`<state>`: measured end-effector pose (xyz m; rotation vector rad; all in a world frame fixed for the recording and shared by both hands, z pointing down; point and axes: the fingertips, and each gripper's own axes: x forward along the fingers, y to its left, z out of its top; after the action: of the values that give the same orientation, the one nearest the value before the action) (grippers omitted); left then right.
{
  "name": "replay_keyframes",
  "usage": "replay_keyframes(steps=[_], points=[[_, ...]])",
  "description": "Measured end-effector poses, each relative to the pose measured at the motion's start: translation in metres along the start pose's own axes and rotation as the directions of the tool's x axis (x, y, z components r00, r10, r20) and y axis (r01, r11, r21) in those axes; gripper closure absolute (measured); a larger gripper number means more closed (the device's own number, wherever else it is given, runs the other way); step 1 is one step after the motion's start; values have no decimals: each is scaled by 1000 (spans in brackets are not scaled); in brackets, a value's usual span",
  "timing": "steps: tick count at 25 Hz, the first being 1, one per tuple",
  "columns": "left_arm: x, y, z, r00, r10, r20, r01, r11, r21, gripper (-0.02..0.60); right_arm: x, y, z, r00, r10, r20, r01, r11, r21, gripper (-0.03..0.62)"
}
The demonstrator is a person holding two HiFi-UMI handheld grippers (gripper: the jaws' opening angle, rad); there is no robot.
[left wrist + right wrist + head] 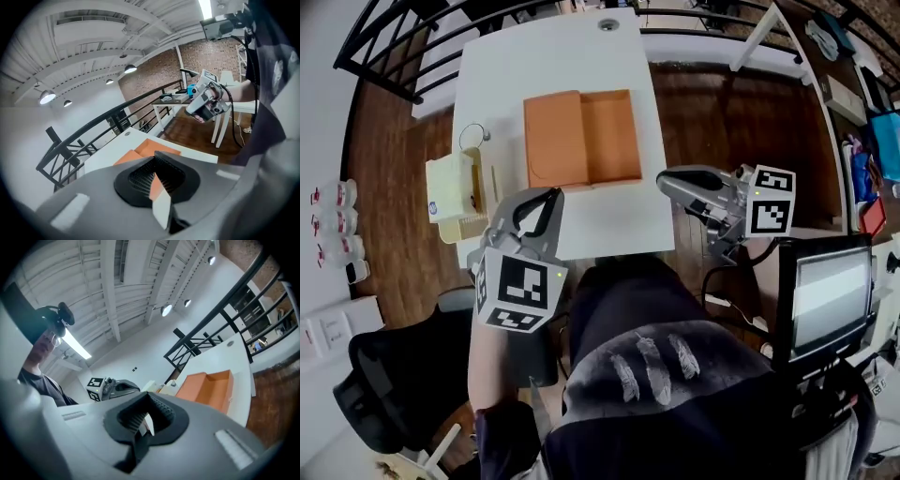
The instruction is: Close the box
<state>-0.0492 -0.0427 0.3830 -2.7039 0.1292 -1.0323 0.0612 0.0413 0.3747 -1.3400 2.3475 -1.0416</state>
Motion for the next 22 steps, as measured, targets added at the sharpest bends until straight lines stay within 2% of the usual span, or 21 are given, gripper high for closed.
replay_keyframes(steps=[3,7,11,15,17,18,19,20,21,22], points=[[4,15,-5,1000,13,-9,-14,999,-38,566,22,1,14,1000,-3,-21,1,997,-76,589],[7,50,-24,1000,14,7,-14,997,-80,566,64,3,24,995,-60,-83,41,975,-218,589],[8,91,-34,999,8,33,-5,998,-69,566,101,13,27,984,-134,-114,80,920,-384,589],[15,116,-42,999,7,36,-4,994,-107,566,119,12,35,973,-193,-126,113,878,-466,589],[23,124,-46,1000,7,15,-6,994,-110,566,119,0,35,954,-251,-163,134,845,-517,589],[29,127,-49,1000,10,-4,-10,994,-110,566,115,-11,34,933,-304,-191,153,818,-554,589],[36,129,-55,1000,13,-28,-16,994,-109,566,108,-27,31,899,-373,-227,175,784,-596,589],[45,128,-62,998,12,-54,-18,994,-103,566,100,-46,26,850,-452,-272,189,743,-642,589],[53,127,-69,997,10,-80,-17,996,-92,566,89,-66,18,784,-532,-321,189,696,-692,589],[61,126,-76,994,11,-105,-19,997,-73,566,77,-87,10,706,-606,-366,173,649,-741,589]])
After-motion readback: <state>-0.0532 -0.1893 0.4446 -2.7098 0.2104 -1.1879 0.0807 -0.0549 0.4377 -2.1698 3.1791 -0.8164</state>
